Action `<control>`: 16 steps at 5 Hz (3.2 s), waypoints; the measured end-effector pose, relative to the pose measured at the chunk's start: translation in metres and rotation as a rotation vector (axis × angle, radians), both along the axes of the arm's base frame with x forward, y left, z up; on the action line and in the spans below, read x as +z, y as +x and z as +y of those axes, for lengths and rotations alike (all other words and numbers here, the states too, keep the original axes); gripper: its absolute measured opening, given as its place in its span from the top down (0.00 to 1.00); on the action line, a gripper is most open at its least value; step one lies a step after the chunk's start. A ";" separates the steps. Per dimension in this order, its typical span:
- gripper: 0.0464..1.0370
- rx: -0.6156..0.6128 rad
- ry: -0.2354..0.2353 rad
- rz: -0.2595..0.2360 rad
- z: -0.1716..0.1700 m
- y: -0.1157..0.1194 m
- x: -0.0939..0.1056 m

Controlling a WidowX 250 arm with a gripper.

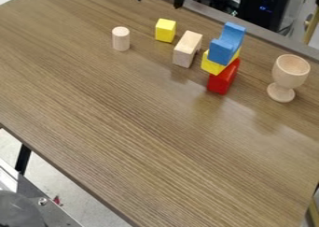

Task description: Take the blue arch off of the tower and put it on top of the rectangle block

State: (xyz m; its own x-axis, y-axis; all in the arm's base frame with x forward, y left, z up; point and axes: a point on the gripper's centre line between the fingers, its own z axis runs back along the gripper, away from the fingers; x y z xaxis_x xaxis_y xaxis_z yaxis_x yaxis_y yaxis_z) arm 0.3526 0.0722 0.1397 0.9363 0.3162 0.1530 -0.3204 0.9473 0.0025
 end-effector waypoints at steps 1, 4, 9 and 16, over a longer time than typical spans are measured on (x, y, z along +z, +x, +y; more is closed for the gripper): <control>0.04 0.001 -0.011 0.035 0.000 -0.002 -0.012; 0.04 -0.161 -0.045 -0.015 -0.032 -0.018 0.009; 0.04 -0.300 -0.047 0.071 -0.099 0.003 -0.029; 0.48 -0.280 -0.083 0.044 -0.103 -0.005 -0.040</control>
